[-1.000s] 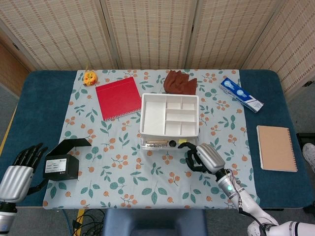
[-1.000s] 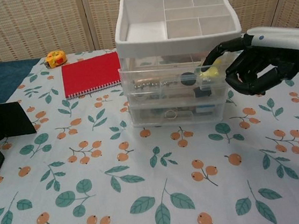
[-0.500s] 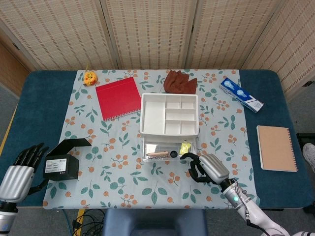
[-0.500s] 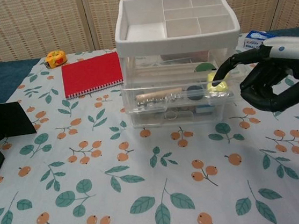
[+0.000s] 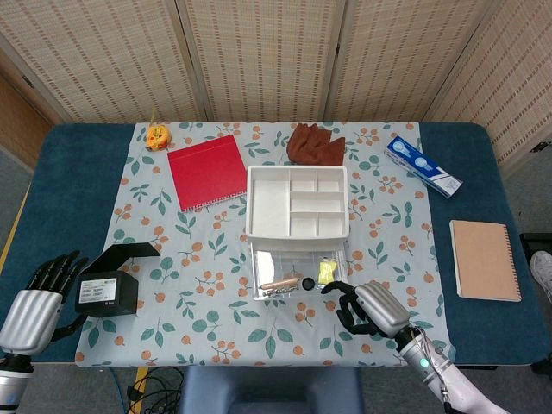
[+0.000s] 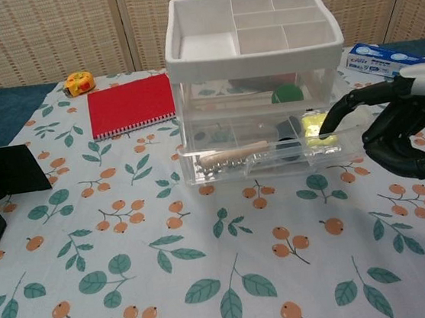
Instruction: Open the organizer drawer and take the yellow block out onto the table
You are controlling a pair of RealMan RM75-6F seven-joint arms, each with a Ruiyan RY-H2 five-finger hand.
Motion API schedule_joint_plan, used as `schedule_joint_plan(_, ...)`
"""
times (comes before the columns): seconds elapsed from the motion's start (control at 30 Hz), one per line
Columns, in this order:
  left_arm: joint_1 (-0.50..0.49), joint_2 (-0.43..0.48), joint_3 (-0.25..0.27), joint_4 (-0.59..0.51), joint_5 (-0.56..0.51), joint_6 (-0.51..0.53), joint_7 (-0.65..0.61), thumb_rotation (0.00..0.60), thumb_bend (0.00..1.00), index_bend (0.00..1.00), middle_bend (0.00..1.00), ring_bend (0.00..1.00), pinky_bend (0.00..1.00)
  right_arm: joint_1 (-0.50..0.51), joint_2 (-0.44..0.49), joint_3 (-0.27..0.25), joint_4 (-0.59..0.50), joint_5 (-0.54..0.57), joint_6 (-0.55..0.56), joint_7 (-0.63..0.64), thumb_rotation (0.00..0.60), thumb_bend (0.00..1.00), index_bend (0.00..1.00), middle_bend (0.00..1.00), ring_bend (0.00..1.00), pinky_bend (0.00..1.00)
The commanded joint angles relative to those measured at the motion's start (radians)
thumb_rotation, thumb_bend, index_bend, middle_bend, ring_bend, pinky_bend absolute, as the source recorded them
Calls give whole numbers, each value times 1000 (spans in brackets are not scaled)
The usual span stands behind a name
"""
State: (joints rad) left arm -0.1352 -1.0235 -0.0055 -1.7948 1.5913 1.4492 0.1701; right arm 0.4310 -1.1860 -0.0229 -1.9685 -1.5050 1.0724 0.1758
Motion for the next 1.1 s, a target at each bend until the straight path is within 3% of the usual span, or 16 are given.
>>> schedule_joint_plan(0.03,-1,-1,0,-1,1,-1,1,600,196,83,63,70,110,-10,11,-16,-9,-22,8,4,600,564,295,748,798,673)
schedule_joint_plan(0.33,-4,-3,-1,-1,1,-3,2,600,195,83,63,70,110,-32,48,-52,-28,-81,29,8,600,564,294,748,799,673)
schedule_joint_plan(0.53,-4,-3,0,-2,2,-2,2,600,196,83,63,70,110,-45,78,-50,-30,-117,72,17,600,564,142,747,798,673)
schedule_joint_plan(0.7,3,4,2,-3,1,8,0,600,196,83,63,70,110,-45,135,-45,-51,-161,98,-1,600,564,119,732,796,674)
schedule_joint_plan(0.9,10,10,4,-4,6,21,-4,600,196,83,63,70,110,-5,236,9,-110,-201,109,-49,600,530,119,728,784,811)
schedule_joint_plan(1.1,17,16,5,-8,12,33,-6,600,196,83,63,70,110,99,331,128,-151,-160,35,-196,600,409,141,736,792,926)
